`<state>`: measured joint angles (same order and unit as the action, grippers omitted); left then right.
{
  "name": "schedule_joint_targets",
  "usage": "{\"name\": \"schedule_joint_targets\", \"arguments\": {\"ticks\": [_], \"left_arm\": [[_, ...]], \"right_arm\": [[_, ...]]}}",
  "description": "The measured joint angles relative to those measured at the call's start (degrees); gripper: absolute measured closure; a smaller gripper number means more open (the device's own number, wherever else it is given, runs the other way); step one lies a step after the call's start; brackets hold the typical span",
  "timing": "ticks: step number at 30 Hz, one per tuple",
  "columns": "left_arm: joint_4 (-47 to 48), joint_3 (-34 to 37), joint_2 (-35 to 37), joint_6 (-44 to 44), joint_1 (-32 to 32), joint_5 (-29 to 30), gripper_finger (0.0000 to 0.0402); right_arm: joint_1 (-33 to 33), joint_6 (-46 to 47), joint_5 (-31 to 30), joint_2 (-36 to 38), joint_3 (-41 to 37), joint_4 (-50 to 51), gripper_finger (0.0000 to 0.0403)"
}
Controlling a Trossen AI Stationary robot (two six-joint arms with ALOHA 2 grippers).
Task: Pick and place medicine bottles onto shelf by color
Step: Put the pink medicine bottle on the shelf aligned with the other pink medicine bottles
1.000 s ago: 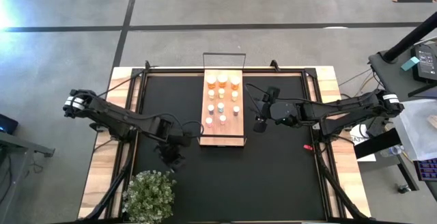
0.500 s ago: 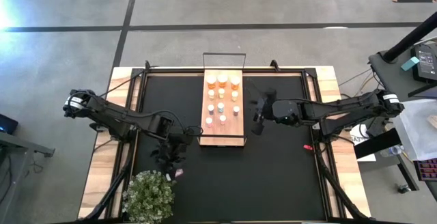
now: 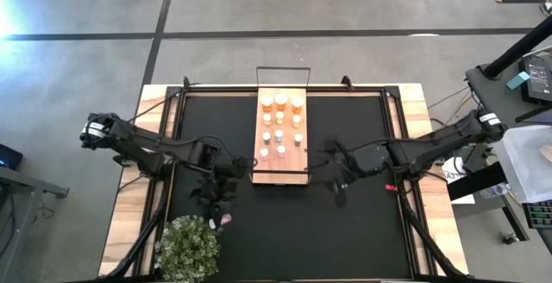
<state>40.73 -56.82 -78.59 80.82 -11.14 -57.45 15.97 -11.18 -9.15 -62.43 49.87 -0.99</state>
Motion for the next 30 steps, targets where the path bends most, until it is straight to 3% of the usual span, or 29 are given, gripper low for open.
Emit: {"name": "schedule_joint_targets", "arguments": {"ticks": [5, 11, 21, 30], "left_arm": [[0.0, -2.6, 0.0, -0.1, 3.2, -0.2, 0.0295], [-0.1, -5.6, -0.1, 1.8, 6.9, 0.0, 0.0295], [-0.2, -5.9, -0.1, 1.5, 7.8, 0.7, 0.0295], [-0.2, -5.4, -0.1, 1.3, 7.8, 1.6, 0.0295]], "right_arm": [[3.6, -3.4, -0.4, -3.7, 2.3, 0.0, 0.0236], [5.5, -10.5, -8.3, -11.3, 5.7, -3.0, 0.0236], [5.4, -25.8, -8.9, -27.5, 11.9, -21.7, 0.0236], [5.3, -28.0, -9.3, -40.7, 21.1, -27.8, 0.0236]]}}
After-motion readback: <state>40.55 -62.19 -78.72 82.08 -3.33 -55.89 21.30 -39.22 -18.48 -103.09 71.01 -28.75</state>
